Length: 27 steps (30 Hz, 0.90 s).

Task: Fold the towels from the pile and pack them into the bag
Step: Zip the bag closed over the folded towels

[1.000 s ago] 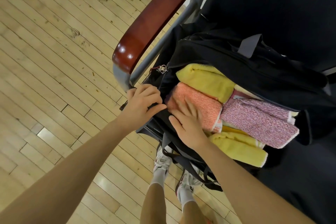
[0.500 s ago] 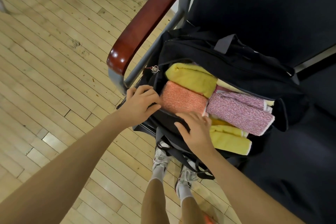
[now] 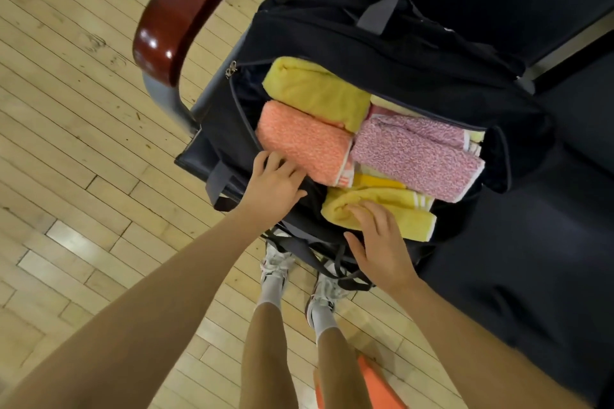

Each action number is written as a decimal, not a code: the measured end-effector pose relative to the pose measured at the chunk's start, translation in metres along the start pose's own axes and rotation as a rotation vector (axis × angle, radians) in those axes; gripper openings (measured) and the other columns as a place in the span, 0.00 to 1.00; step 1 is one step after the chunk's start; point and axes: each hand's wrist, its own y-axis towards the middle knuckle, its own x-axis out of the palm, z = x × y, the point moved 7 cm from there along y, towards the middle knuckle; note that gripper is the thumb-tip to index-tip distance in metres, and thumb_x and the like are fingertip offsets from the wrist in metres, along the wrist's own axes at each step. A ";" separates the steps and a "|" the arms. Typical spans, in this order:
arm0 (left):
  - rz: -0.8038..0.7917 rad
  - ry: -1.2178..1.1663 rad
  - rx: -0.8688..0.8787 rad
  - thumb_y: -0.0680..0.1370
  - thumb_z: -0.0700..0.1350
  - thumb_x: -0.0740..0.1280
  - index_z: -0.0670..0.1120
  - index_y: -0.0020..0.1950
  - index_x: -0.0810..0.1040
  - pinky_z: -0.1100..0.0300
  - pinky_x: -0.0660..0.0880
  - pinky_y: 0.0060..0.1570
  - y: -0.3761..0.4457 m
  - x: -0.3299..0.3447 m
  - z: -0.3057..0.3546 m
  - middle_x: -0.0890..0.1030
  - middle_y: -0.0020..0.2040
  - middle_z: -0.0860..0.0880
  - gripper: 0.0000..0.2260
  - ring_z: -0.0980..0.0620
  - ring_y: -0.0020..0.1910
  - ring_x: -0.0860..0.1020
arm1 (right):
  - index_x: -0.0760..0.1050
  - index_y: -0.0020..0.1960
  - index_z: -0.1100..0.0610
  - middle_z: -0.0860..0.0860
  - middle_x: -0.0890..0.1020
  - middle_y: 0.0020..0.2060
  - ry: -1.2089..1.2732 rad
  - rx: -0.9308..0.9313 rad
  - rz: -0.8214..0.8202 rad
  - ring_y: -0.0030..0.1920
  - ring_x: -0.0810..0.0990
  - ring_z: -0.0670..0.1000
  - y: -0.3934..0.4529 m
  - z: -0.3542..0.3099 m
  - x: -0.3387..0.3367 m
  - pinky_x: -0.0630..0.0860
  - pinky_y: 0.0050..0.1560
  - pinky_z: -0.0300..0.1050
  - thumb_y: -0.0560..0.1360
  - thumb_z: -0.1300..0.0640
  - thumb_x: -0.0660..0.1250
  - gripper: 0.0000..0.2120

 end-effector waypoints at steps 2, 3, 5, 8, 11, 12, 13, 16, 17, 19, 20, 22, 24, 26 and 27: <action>0.052 -0.074 -0.020 0.69 0.46 0.74 0.47 0.38 0.82 0.50 0.60 0.54 0.004 -0.002 0.005 0.78 0.38 0.50 0.04 0.47 0.46 0.66 | 0.68 0.69 0.57 0.52 0.72 0.65 -0.046 -0.025 -0.039 0.65 0.71 0.54 -0.003 0.000 0.003 0.71 0.61 0.51 0.80 0.52 0.57 0.19; 0.076 -0.129 -0.022 0.72 0.48 0.70 0.48 0.37 0.82 0.50 0.59 0.54 0.003 -0.005 0.005 0.78 0.39 0.50 0.06 0.47 0.47 0.66 | 0.66 0.71 0.55 0.52 0.71 0.68 -0.101 -0.029 -0.115 0.67 0.69 0.53 -0.004 0.002 0.009 0.68 0.64 0.51 0.81 0.49 0.54 0.21; 0.084 -0.259 0.004 0.74 0.51 0.64 0.50 0.38 0.83 0.51 0.57 0.56 -0.007 -0.011 0.003 0.79 0.41 0.51 0.11 0.48 0.50 0.67 | 0.57 0.77 0.53 0.49 0.63 0.75 -0.202 0.034 -0.276 0.75 0.61 0.52 -0.003 0.014 0.020 0.56 0.72 0.49 0.82 0.43 0.43 0.26; 0.030 -0.412 0.035 0.76 0.52 0.61 0.51 0.39 0.83 0.57 0.51 0.62 -0.031 -0.023 0.002 0.78 0.43 0.53 0.13 0.50 0.53 0.67 | 0.36 0.76 0.45 0.42 0.42 0.75 -0.151 0.164 -0.326 0.76 0.39 0.45 0.008 0.032 0.024 0.35 0.74 0.42 0.76 0.36 0.28 0.30; -0.009 -0.527 -0.016 0.76 0.51 0.61 0.52 0.41 0.81 0.62 0.42 0.68 -0.044 -0.037 0.007 0.73 0.47 0.59 0.11 0.53 0.55 0.67 | 0.31 0.72 0.43 0.42 0.38 0.75 -0.058 0.242 -0.367 0.72 0.31 0.41 0.016 0.038 0.024 0.31 0.72 0.40 0.72 0.37 0.26 0.30; -0.012 -0.554 -0.038 0.76 0.51 0.61 0.53 0.42 0.80 0.62 0.41 0.68 -0.044 -0.040 0.008 0.71 0.48 0.59 0.09 0.54 0.55 0.67 | 0.31 0.72 0.45 0.43 0.39 0.76 -0.068 0.244 -0.375 0.72 0.31 0.41 0.016 0.038 0.025 0.32 0.72 0.41 0.71 0.38 0.26 0.30; -0.011 -0.579 -0.058 0.77 0.51 0.61 0.54 0.42 0.79 0.63 0.40 0.69 -0.043 -0.044 0.009 0.70 0.48 0.60 0.08 0.55 0.55 0.66 | 0.30 0.72 0.46 0.44 0.39 0.77 -0.077 0.243 -0.388 0.72 0.31 0.42 0.016 0.037 0.025 0.33 0.73 0.41 0.71 0.39 0.25 0.31; -0.021 -0.633 -0.109 0.77 0.53 0.59 0.58 0.46 0.73 0.66 0.38 0.68 -0.037 -0.053 0.010 0.70 0.49 0.61 0.04 0.55 0.56 0.66 | 0.32 0.74 0.47 0.45 0.41 0.77 -0.058 0.254 -0.411 0.75 0.34 0.45 0.018 0.034 0.024 0.34 0.73 0.43 0.69 0.37 0.25 0.35; -0.029 -0.654 -0.125 0.77 0.54 0.59 0.58 0.47 0.73 0.66 0.38 0.68 -0.034 -0.056 0.011 0.70 0.48 0.62 0.04 0.56 0.56 0.66 | 0.36 0.76 0.46 0.45 0.43 0.78 -0.024 0.253 -0.395 0.76 0.36 0.46 0.019 0.032 0.020 0.34 0.73 0.43 0.70 0.36 0.26 0.36; -0.038 -0.693 -0.154 0.77 0.56 0.58 0.58 0.48 0.72 0.61 0.43 0.69 -0.029 -0.061 0.010 0.69 0.49 0.64 0.05 0.57 0.55 0.66 | 0.49 0.78 0.44 0.44 0.50 0.78 0.070 0.230 -0.321 0.77 0.42 0.47 0.020 0.027 0.009 0.36 0.71 0.41 0.72 0.36 0.31 0.36; -0.039 -0.701 -0.164 0.77 0.56 0.57 0.58 0.48 0.72 0.56 0.47 0.68 -0.027 -0.064 0.009 0.69 0.49 0.65 0.05 0.58 0.54 0.66 | 0.56 0.77 0.44 0.43 0.53 0.77 0.110 0.203 -0.278 0.77 0.45 0.47 0.019 0.022 0.003 0.38 0.70 0.41 0.74 0.37 0.34 0.35; -0.036 -0.697 -0.176 0.77 0.56 0.57 0.57 0.47 0.73 0.50 0.51 0.67 -0.027 -0.068 0.008 0.69 0.49 0.64 0.07 0.59 0.52 0.65 | 0.70 0.68 0.47 0.42 0.60 0.75 0.151 0.162 -0.221 0.75 0.51 0.46 0.013 0.014 -0.007 0.43 0.68 0.41 0.75 0.37 0.40 0.31; -0.016 -0.666 -0.177 0.77 0.55 0.57 0.55 0.45 0.77 0.48 0.52 0.67 -0.030 -0.073 0.012 0.70 0.49 0.62 0.10 0.61 0.52 0.64 | 0.77 0.56 0.52 0.44 0.72 0.66 0.181 0.175 -0.190 0.69 0.63 0.46 0.005 0.010 -0.017 0.49 0.62 0.38 0.74 0.39 0.46 0.28; -0.008 -0.582 -0.156 0.77 0.54 0.57 0.50 0.46 0.79 0.50 0.50 0.67 -0.030 -0.077 0.020 0.74 0.50 0.57 0.14 0.59 0.54 0.64 | 0.77 0.48 0.55 0.45 0.79 0.47 0.230 0.196 -0.126 0.52 0.74 0.46 -0.005 0.009 -0.033 0.57 0.59 0.41 0.76 0.42 0.51 0.21; 0.000 -0.523 -0.132 0.77 0.54 0.57 0.49 0.47 0.79 0.51 0.51 0.67 -0.029 -0.078 0.025 0.76 0.50 0.54 0.14 0.56 0.55 0.65 | 0.76 0.45 0.55 0.44 0.76 0.38 0.242 0.186 -0.069 0.42 0.74 0.45 -0.010 0.008 -0.043 0.61 0.58 0.44 0.77 0.44 0.53 0.18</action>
